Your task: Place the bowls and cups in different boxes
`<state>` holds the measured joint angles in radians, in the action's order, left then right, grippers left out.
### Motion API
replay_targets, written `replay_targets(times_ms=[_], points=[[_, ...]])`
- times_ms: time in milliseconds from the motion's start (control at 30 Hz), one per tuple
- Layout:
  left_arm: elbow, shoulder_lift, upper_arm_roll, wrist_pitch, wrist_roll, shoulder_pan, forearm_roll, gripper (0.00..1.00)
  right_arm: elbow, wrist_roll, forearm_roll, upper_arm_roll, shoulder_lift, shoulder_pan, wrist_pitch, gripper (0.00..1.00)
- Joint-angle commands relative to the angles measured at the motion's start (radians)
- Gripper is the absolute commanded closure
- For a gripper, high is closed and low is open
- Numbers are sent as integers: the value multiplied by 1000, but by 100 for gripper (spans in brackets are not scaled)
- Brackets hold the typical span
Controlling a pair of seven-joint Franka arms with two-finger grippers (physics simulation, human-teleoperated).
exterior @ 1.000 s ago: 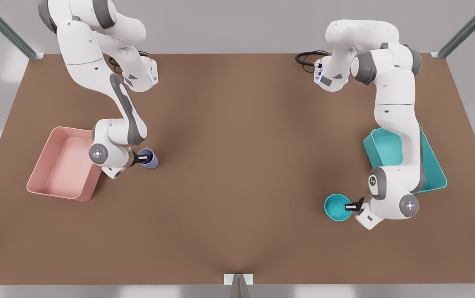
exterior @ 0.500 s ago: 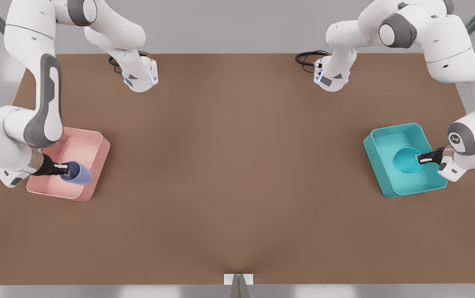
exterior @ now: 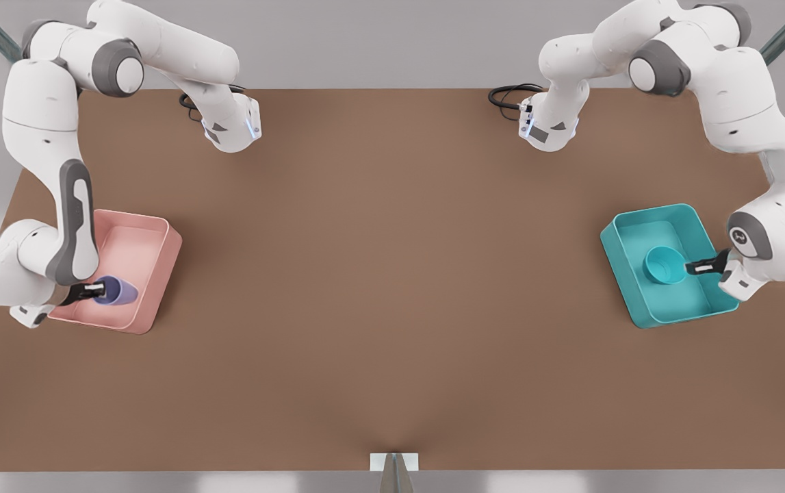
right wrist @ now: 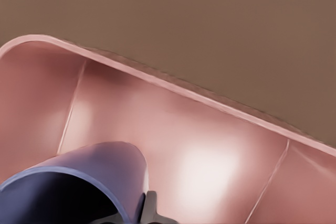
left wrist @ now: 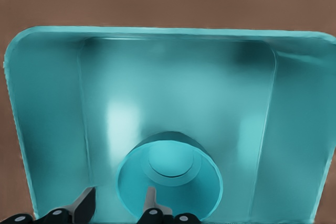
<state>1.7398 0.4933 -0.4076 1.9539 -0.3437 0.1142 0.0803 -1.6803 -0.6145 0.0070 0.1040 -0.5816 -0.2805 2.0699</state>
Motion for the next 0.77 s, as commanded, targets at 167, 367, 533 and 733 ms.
replay_targets(times_ms=[167,367,533,733], points=[[-307,-222,207,-655,351,-123,-62,0,-2,-234,2,-9,-4,1,39,0],[-375,-239,409,-467,286,-219,-155,0,39,-203,2,-18,149,76,-344,0],[-387,-234,474,-483,266,-220,-165,0,485,691,-9,-18,166,363,-929,0],[-385,-240,497,-501,266,-219,-166,0,254,627,-67,-84,447,325,-769,0]])
